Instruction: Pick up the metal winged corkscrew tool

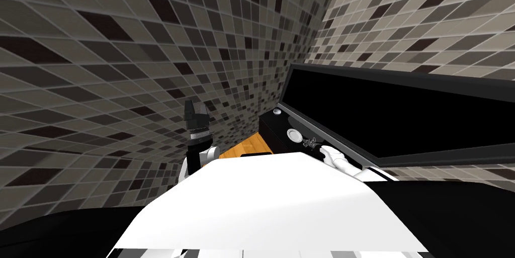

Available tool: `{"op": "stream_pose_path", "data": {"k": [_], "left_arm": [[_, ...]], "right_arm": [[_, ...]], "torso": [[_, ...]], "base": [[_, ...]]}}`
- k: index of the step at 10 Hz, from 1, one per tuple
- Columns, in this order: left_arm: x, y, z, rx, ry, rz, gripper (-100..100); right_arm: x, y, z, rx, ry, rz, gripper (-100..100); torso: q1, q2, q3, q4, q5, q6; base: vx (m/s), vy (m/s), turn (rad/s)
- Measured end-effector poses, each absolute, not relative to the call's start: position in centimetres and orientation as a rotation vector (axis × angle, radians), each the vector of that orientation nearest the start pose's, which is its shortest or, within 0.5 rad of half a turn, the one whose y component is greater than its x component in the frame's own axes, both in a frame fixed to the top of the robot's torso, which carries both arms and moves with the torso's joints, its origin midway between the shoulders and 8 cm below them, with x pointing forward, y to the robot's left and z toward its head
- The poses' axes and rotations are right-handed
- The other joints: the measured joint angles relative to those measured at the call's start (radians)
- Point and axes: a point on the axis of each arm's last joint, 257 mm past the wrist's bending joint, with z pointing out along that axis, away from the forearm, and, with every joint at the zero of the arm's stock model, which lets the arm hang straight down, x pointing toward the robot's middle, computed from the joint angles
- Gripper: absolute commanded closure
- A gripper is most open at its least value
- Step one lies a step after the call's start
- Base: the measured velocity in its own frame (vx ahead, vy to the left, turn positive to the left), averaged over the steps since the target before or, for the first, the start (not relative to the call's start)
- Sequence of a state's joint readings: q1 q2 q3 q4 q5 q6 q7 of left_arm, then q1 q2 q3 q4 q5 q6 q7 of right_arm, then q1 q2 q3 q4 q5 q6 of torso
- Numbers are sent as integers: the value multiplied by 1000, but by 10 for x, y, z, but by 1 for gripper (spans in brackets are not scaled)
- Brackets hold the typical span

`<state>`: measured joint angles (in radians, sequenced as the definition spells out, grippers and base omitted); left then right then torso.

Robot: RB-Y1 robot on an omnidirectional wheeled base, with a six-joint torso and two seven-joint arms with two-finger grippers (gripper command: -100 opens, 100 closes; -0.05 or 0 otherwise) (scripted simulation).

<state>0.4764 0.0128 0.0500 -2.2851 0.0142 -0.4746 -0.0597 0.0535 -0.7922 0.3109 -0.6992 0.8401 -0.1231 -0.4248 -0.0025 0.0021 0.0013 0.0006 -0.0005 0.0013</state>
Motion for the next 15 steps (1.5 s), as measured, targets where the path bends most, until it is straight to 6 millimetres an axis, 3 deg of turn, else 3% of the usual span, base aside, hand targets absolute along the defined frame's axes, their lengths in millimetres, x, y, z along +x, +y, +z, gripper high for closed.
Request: {"op": "stream_pose_path", "data": {"k": [5,6,10,11,12,15], "left_arm": [[346,294,31,-628,623,-1215,0],[346,294,31,-628,623,-1214,0],[346,294,31,-628,623,-1214,0],[346,294,31,-628,623,-1214,0],[346,294,31,-628,623,-1214,0],[346,294,31,-628,623,-1214,0]], "right_arm": [[289,-620,-514,760,2298,-240,-100],[289,-621,-514,763,2297,-242,100],[288,-623,-514,763,2297,-247,100],[288,-623,-514,763,2297,-247,0],[288,-623,-514,763,2297,-247,100],[290,-619,-508,701,2313,-221,100]], "torso": [[-3,4,2,1,-1,0],[-2,1,1,1,0,1],[2,-3,-1,0,-1,0],[2,-3,-1,0,0,0],[2,-3,-1,0,0,0],[7,-10,-5,-2,1,1]], "base": [[-94,-57,185],[-8,-5,-6],[-1,-2,-4],[0,0,0],[43,18,-217],[119,72,-264]]}}
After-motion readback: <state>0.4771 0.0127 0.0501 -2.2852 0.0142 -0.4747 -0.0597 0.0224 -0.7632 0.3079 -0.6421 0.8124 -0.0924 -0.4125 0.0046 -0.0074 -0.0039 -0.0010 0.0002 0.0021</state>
